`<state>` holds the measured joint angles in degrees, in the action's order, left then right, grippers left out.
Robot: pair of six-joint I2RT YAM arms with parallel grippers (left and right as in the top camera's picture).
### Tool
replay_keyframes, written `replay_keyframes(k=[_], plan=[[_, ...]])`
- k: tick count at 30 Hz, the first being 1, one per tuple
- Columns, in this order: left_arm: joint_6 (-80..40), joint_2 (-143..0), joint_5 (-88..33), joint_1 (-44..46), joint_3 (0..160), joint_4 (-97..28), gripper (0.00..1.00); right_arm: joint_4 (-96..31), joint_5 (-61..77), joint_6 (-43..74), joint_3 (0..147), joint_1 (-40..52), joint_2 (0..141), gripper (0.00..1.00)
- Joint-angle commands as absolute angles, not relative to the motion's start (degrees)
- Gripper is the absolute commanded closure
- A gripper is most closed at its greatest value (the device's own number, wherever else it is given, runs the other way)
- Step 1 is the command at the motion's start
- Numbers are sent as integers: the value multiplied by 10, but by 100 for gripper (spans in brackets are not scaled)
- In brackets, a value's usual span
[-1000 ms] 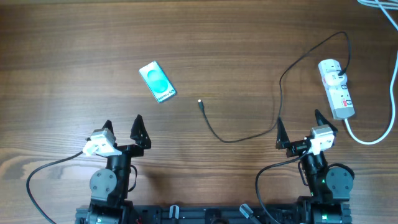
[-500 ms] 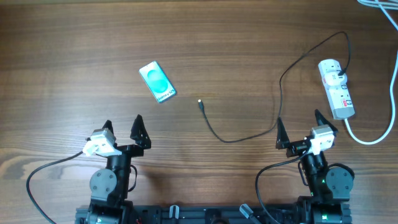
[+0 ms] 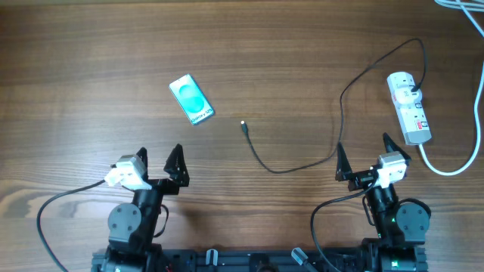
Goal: Plug charger to phone and switch on socket
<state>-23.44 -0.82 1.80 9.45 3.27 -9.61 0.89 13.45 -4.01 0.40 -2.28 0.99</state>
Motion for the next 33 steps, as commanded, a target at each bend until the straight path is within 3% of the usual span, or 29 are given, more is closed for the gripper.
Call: replay_keyframes(k=[1,9,14,20,24,33], plan=[[-239,-30,6,95,129,-150,0,12,128,-45,3,-21,2,0],[-193,-297,-74,95,449,-312,0,12,128,-45,3,-21,2,0],[-133,-555,-162,95,745,-509,0,12,128,-45,3,-21,2,0],[-94,-865,-171,95,1111,-790,0,12,128,-45,3,-21,2,0],[-94,-985,-171,95,1167,-790,0,12,128,-45,3,-21,2,0],[-119,-1102,-164,95,1166,-739,0,12,128,-45,3,-21,2,0]])
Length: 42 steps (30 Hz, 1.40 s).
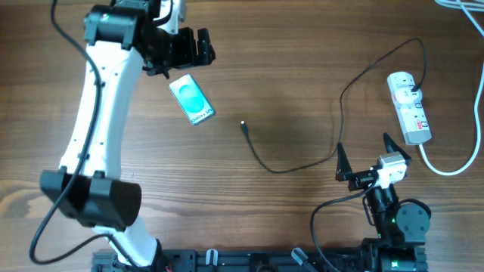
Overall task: Plug charger to phone and switch on socket
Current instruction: 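Reach the left gripper forward to the blue phone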
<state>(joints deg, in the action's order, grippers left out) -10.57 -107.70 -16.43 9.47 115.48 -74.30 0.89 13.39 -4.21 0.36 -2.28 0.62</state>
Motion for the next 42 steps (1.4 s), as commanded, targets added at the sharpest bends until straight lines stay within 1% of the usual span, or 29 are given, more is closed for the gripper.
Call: replay_keyframes(k=[1,4,8,17,21,32,42], plan=[[-157,-1117,-139,95,1166,-741,0,12,128,-45,3,-21,2,0],[-261,-1161,-45,95,1162,-747,0,12,128,-45,3,-21,2,0],[-305,-1219,-29,95,1162,-750,0,12,128,-45,3,-21,2,0],[-309,-1318,-29,95,1161,-752,0,12,128,-45,3,-21,2,0],[-335,-1346,-29,95,1161,-752,0,12,128,-45,3,-21,2,0],[-335,-1386,-29,96,1160,-754,0,12,128,-45,3,-21,2,0],[-335,-1389,-30,96,1099,-718,0,12,128,-45,3,-21,2,0]])
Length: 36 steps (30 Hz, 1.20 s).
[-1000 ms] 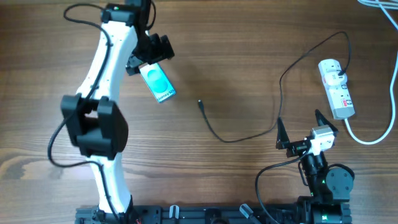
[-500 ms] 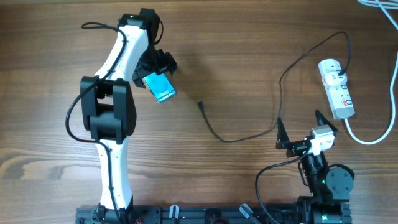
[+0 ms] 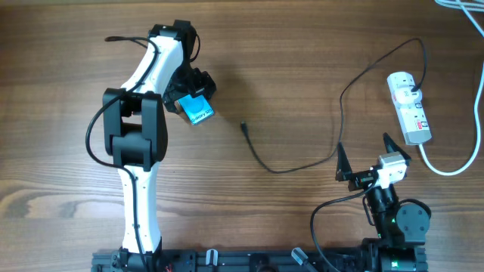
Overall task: Plug charger to phone and switch on socket
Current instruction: 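Reach the left gripper forward to the blue phone, then grasp the phone's bottom edge with the left gripper and lift it upright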
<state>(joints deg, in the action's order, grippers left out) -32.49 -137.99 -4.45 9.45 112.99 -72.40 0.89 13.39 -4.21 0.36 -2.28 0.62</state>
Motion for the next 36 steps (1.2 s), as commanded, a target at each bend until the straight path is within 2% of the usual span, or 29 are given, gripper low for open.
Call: replay_keyframes(k=[1,5,6,8,19,23,24,28,36], plan=[[-335,-1389,-30,96,1098,-714,0,12,128,-45,3,-21,2,0],[-335,-1389,-34,96,1098,-704,0,12,128,-45,3,-21,2,0],[-335,-1389,-33,96,1098,-704,4,12,128,-45,3,-21,2,0],[-335,-1389,-35,97,1098,-704,18,12,128,-45,3,-21,2,0],[-335,-1389,-36,150,1098,-756,25,12,128,-45,3,-21,2,0],[-335,-1389,-35,180,1098,-786,25,12,128,-45,3,-21,2,0],[-335,-1389,-35,187,1098,-794,22,12,128,-45,3,-21,2,0],[-335,-1389,-30,197,1098,-802,0,12,128,-45,3,-21,2,0],[-334,-1389,12,163,1098,-721,0,12,128,-45,3,-21,2,0]])
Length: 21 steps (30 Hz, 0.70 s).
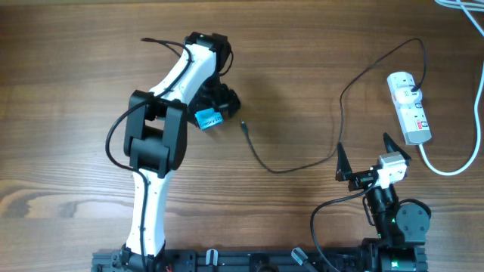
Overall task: Plug charger to phone and switch on socket
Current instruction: 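Grasp the phone's bottom edge with the left gripper and lift it upright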
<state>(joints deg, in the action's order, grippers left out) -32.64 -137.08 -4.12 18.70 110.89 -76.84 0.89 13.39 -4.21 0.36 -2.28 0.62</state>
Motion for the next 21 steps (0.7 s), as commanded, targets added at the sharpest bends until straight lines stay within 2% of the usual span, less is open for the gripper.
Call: replay_keyframes(k=[1,10,12,18,20,21], plan=[[-332,-1389,13,157,1098,-706,0,12,128,-45,3,-21,2,0],[-333,-1389,27,123,1098,-639,1,12,128,-45,3,-21,2,0],[-333,-1389,27,131,1097,-647,8,12,128,-45,3,-21,2,0],[-333,-1389,27,156,1097,-679,13,10,128,-45,3,-21,2,0],[-333,-1389,28,162,1097,-671,0,10,128,-45,3,-21,2,0],[-333,-1389,27,163,1097,-665,0,10,128,-45,3,-21,2,0]])
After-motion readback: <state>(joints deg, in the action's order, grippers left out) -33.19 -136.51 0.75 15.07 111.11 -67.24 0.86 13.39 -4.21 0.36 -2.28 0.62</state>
